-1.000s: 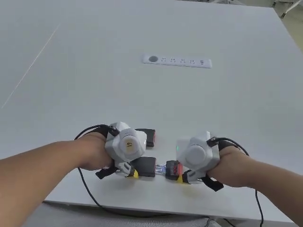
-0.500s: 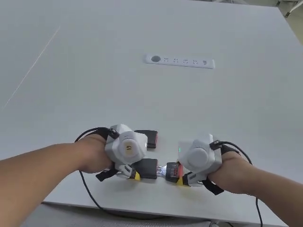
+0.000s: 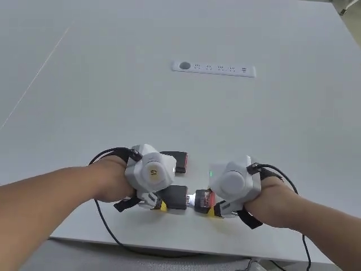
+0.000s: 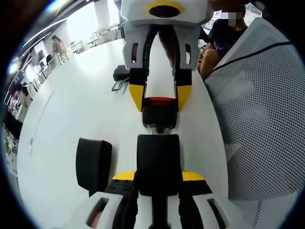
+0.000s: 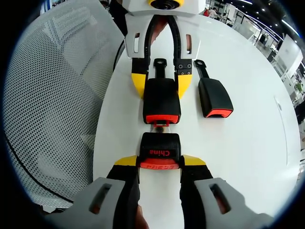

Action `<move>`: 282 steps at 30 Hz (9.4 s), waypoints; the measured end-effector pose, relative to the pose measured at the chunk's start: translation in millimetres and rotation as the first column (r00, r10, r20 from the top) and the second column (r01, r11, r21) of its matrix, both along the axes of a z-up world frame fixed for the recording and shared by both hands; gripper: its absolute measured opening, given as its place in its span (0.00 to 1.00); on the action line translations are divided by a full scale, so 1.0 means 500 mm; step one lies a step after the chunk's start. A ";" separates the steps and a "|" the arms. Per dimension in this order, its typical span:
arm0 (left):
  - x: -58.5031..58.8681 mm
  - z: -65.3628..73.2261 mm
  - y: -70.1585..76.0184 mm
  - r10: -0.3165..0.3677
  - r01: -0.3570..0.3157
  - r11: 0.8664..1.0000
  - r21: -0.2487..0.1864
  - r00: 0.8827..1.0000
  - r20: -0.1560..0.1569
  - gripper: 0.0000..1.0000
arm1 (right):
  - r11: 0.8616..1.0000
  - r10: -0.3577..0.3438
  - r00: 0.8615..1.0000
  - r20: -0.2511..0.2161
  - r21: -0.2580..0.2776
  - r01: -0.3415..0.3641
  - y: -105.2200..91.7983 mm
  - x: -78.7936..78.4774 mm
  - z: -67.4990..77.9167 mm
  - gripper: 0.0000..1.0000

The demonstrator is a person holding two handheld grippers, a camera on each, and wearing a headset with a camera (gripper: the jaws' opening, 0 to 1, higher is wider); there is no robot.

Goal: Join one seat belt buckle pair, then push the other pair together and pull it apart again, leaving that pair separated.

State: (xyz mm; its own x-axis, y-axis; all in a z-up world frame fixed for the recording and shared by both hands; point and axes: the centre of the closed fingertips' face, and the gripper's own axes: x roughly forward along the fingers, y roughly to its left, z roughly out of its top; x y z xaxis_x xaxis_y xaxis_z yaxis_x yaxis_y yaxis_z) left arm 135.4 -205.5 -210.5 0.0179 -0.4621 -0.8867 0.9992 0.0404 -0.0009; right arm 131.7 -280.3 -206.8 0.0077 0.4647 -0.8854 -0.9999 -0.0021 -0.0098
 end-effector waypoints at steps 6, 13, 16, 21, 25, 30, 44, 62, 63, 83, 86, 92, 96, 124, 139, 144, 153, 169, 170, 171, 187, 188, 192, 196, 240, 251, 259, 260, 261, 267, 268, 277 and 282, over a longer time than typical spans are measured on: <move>0.000 0.001 -0.001 0.000 0.000 1.000 0.000 1.000 0.003 0.32 | 1.000 -0.008 1.000 0.006 0.006 0.008 0.013 0.003 -0.002 0.30; -0.008 0.011 -0.009 -0.020 0.019 1.000 0.019 1.000 0.010 0.32 | 1.000 -0.010 1.000 0.028 -0.004 0.010 0.011 0.004 0.007 0.30; -0.007 0.011 -0.007 -0.020 0.020 1.000 0.014 1.000 0.008 0.32 | 1.000 -0.005 1.000 0.027 -0.011 0.005 0.015 0.005 -0.004 0.30; -0.006 0.012 -0.004 -0.011 0.011 1.000 -0.004 1.000 0.008 0.33 | 1.000 0.011 1.000 0.009 -0.011 -0.011 0.017 0.001 -0.006 0.30; -0.006 0.014 -0.001 0.000 0.001 0.999 -0.034 1.000 0.027 0.32 | 0.999 0.035 0.999 0.027 -0.019 -0.034 0.010 0.005 -0.014 0.30; -0.001 0.015 -0.002 0.014 -0.013 0.999 -0.039 0.999 0.035 0.32 | 1.000 0.021 1.000 0.001 -0.007 -0.021 0.010 0.002 -0.007 0.30; 0.000 0.016 0.001 0.027 -0.027 0.999 -0.041 1.000 0.003 0.32 | 1.000 0.024 1.000 -0.010 -0.004 -0.024 0.009 0.004 -0.003 0.30; -0.005 0.006 0.010 0.043 -0.043 0.998 -0.045 0.999 0.000 0.32 | 1.000 0.007 1.000 -0.024 0.013 -0.006 0.006 0.004 -0.002 0.32; -0.004 0.005 0.011 0.054 -0.055 0.997 -0.046 0.999 -0.005 0.33 | 1.000 -0.001 1.000 -0.028 0.015 0.002 0.006 0.005 -0.002 0.32; -0.002 0.000 0.011 0.088 -0.088 0.996 -0.020 0.996 -0.022 0.36 | 0.998 -0.053 0.998 -0.027 0.023 0.054 0.004 0.007 -0.005 0.33; -0.007 0.001 0.012 0.092 -0.093 0.995 -0.021 0.995 -0.024 0.40 | 0.998 -0.049 0.999 -0.022 0.031 0.050 0.006 0.000 -0.002 0.33; -0.007 0.015 0.016 0.116 -0.116 0.993 -0.024 0.993 -0.003 0.44 | 0.998 -0.045 0.999 -0.011 0.050 0.045 0.006 -0.005 0.007 0.35; -0.007 0.041 0.018 0.125 -0.125 0.991 -0.048 0.992 0.001 0.45 | 0.997 -0.048 0.999 -0.003 0.058 0.048 -0.001 -0.008 0.023 0.36; 0.165 0.082 0.023 0.163 -0.158 0.985 -0.074 0.984 0.075 0.45 | 0.991 -0.114 0.989 0.096 -0.053 0.120 -0.178 0.142 0.065 0.34; 0.191 0.029 0.024 0.116 -0.115 0.993 -0.030 0.992 0.049 0.42 | 0.981 -0.157 0.986 0.053 -0.103 0.162 -0.244 0.162 0.034 0.35; 0.185 0.017 0.023 0.090 -0.089 0.996 -0.013 0.995 0.035 0.38 | 0.983 -0.133 0.990 0.038 -0.119 0.137 -0.242 0.163 0.015 0.35; 0.192 0.007 0.026 0.066 -0.067 0.998 0.009 0.997 0.040 0.33 | 0.987 -0.087 0.996 0.015 -0.136 0.088 -0.236 0.162 -0.006 0.33; 0.181 0.007 0.034 0.045 -0.047 0.998 0.037 0.997 0.064 0.33 | 0.993 -0.055 0.999 0.002 -0.106 0.055 -0.220 0.163 -0.012 0.33; 0.182 0.007 0.034 0.044 -0.046 0.998 0.039 0.997 0.063 0.33 | 0.993 -0.046 0.999 0.005 -0.107 0.047 -0.216 0.162 -0.012 0.33; 0.181 0.007 0.034 0.044 -0.047 0.998 0.040 0.997 0.063 0.33 | 0.994 -0.041 0.999 0.007 -0.106 0.041 -0.210 0.159 -0.010 0.33; 0.178 0.006 0.038 0.059 -0.061 0.997 0.042 0.996 0.062 0.33 | 0.997 -0.008 1.000 0.012 -0.077 0.009 -0.143 0.150 -0.011 0.33; 0.179 0.005 0.037 0.060 -0.063 0.997 0.041 0.996 0.061 0.33 | 0.997 -0.006 1.000 0.012 -0.075 0.007 -0.138 0.150 -0.012 0.33; 0.178 0.004 0.037 0.060 -0.062 0.997 0.040 0.996 0.060 0.33 | 0.998 -0.005 1.000 0.016 -0.064 0.006 -0.114 0.150 -0.010 0.33; 0.178 0.003 0.037 0.052 -0.055 0.998 0.043 0.997 0.060 0.33 | 0.998 0.000 1.000 0.023 -0.055 0.001 -0.086 0.153 -0.011 0.33; 0.170 0.009 0.027 0.020 -0.021 1.000 0.012 0.998 0.061 0.31 | 0.999 0.027 0.999 0.026 -0.046 -0.026 0.011 0.176 -0.005 0.30; 0.167 0.010 0.025 0.025 -0.026 1.000 0.016 0.998 0.063 0.31 | 0.999 0.020 0.999 0.032 -0.034 -0.019 0.033 0.177 -0.007 0.30; 0.164 0.011 0.025 0.024 -0.025 1.000 0.015 0.998 0.063 0.30 | 0.998 0.011 1.000 0.028 -0.058 -0.009 0.044 0.179 -0.009 0.30; 0.163 0.014 0.024 0.028 -0.029 1.000 0.013 0.998 0.063 0.30 | 0.998 0.007 1.000 0.027 -0.056 -0.005 0.043 0.179 -0.009 0.30; 0.162 0.014 0.024 0.032 -0.032 0.999 0.008 0.998 0.063 0.30 | 0.999 0.006 1.000 0.026 -0.053 -0.005 0.042 0.179 -0.009 0.30; 0.167 0.006 0.029 0.040 -0.040 0.999 0.002 0.998 0.058 0.31 | 0.998 0.008 1.000 0.024 -0.057 -0.006 0.043 0.177 -0.007 0.30; 0.166 0.005 0.028 0.041 -0.041 0.999 0.001 0.997 0.058 0.31 | 0.998 0.007 1.000 0.024 -0.056 -0.006 0.043 0.177 -0.007 0.31; 0.169 0.003 0.030 0.041 -0.041 0.999 -0.004 0.997 0.058 0.31 | 0.999 0.004 1.000 0.022 -0.048 -0.003 0.039 0.172 -0.008 0.31; 0.169 0.004 0.028 0.029 -0.029 1.000 -0.001 0.998 0.058 0.31 | 0.998 0.002 1.000 0.022 -0.063 -0.001 0.018 0.173 -0.008 0.31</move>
